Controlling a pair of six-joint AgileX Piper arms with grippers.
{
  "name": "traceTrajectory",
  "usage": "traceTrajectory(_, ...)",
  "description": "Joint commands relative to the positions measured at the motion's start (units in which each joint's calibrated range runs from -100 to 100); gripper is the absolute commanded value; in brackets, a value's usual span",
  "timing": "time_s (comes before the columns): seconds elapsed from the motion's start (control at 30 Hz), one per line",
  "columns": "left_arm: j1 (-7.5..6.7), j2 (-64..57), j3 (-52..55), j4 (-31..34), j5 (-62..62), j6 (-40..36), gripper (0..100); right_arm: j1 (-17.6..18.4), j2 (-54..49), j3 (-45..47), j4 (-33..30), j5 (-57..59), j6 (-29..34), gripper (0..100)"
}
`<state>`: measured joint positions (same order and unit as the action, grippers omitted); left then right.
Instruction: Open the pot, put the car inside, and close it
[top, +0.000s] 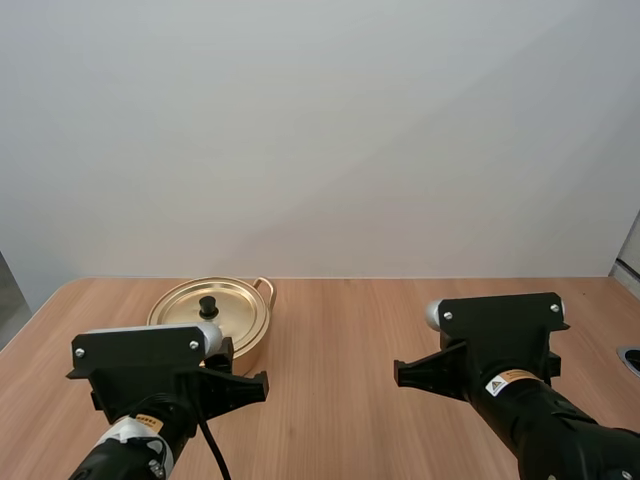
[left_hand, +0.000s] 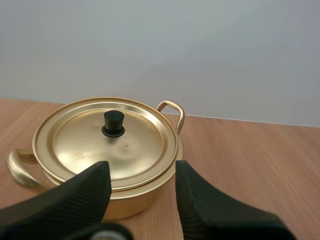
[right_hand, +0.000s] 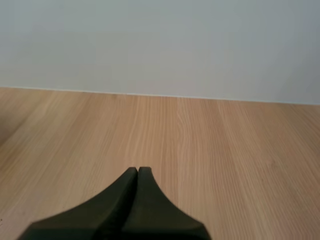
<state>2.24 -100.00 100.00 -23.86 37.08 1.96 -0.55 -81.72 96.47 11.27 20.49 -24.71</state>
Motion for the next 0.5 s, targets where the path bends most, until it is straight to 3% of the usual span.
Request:
traceTrajectory(0.0, 0.01, 0.0, 0.0, 0.1, 0.1, 0.0, 34, 0.0, 0.0, 1.6, -8.0, 0.7, 10.8, 0)
traceTrajectory(0.1, 0.01, 0.0, 0.0, 0.1, 0.1, 0.0, 1, 0.0, -0.2, 3.5, -9.4, -4.2, 10.8, 0)
traceTrajectory(0.47, 0.10, 0.0, 0.0, 0.1, 0.1, 0.0, 0, 0.0, -0.1, 3.5, -9.9, -3.5, 11.3, 0)
